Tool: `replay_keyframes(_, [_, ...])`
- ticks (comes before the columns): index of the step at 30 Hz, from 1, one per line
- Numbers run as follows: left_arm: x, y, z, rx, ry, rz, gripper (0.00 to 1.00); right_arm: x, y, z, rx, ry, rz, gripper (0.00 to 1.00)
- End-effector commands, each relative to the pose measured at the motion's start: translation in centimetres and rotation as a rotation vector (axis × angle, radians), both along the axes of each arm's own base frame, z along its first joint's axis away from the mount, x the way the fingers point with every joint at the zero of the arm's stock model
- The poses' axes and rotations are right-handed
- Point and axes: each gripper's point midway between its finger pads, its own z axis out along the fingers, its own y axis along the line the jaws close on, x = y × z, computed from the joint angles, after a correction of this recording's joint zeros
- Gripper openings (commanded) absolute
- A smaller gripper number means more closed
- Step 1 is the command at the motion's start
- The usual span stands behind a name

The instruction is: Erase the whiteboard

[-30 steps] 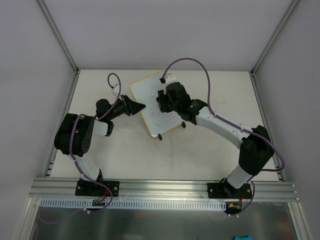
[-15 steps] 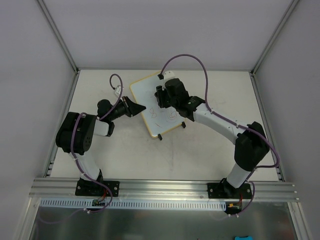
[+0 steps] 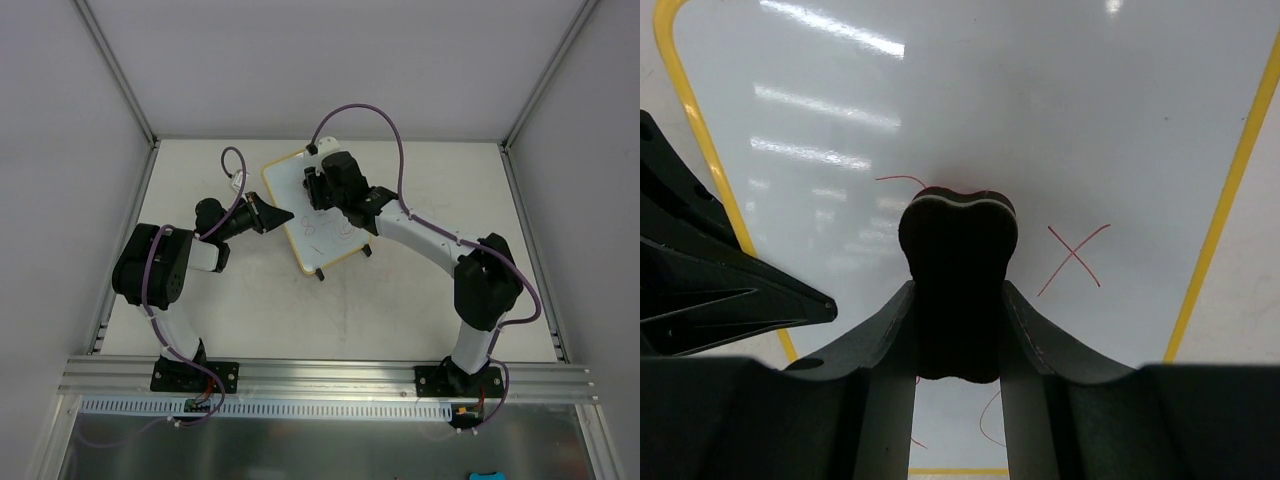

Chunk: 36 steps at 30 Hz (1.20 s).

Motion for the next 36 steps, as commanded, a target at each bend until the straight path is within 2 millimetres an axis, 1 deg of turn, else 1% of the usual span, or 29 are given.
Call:
replay_keyframes(1, [0.4, -0.3, 3.0, 0.014, -0.243, -0.022, 0.0, 1.4, 1.1, 3.5, 0.06, -0.092, 0.014, 0.0])
replay_keyframes(2, [0.3, -0.3, 3.0, 0.015, -0.244, -0.025, 0.0, 1.4, 1.1, 3.2, 0.057, -0.089, 0.014, 0.0])
replay_keyframes(3, [0.3, -0.3, 3.0, 0.015, -0.247, -0.023, 0.0, 1.6, 1.4, 3.8, 0.08, -0.113, 0.015, 0.0])
replay_keyframes(5, [0.1, -0.3, 2.9, 0.016, -0.246, -0.023, 0.0, 1.7, 1.6, 4.1, 0.087, -0.126, 0.02, 0.0])
replay_keyframes(11, [-0.5, -0.2, 2.4, 0.013, -0.248, -0.009, 0.0, 1.9, 2.0, 4.6, 0.092, -0.157, 0.046, 0.0])
replay_keyframes(16, [-1.3, -0.2, 2.5, 0.021, -0.29, 0.001, 0.0, 1.8, 2.3, 5.0, 0.095, -0.171, 0.064, 0.0])
replay_keyframes(18, [-1.5, -0.2, 2.7, 0.019, -0.303, 0.004, 0.0, 1.8, 2.4, 4.9, 0.092, -0.174, 0.07, 0.0])
replay_keyframes(24, [-1.6, -0.4, 2.2, 0.018, -0.296, 0.006, 0.0, 1.8, 3.1, 4.5, 0.081, -0.182, 0.099, 0.0])
replay_keyframes(29, [-1.5, -0.5, 2.3, 0.012, -0.296, -0.002, 0.0, 0.7, 4.6, 4.2, 0.064, -0.188, 0.152, 0.0])
replay_keyframes(31, [-1.4, -0.6, 2.3, 0.011, -0.296, -0.004, 0.0, 0.7, 5.0, 3.7, 0.046, -0.185, 0.16, 0.0])
replay_keyframes(34, [-1.5, -0.7, 2.5, 0.01, -0.302, -0.008, 0.0, -0.2, 6.3, 2.9, 0.047, -0.156, 0.214, 0.0])
replay_keyframes(36, [-1.5, -0.7, 2.6, 0.01, -0.305, -0.013, 0.0, -0.4, 6.6, 2.5, 0.046, -0.14, 0.228, 0.0])
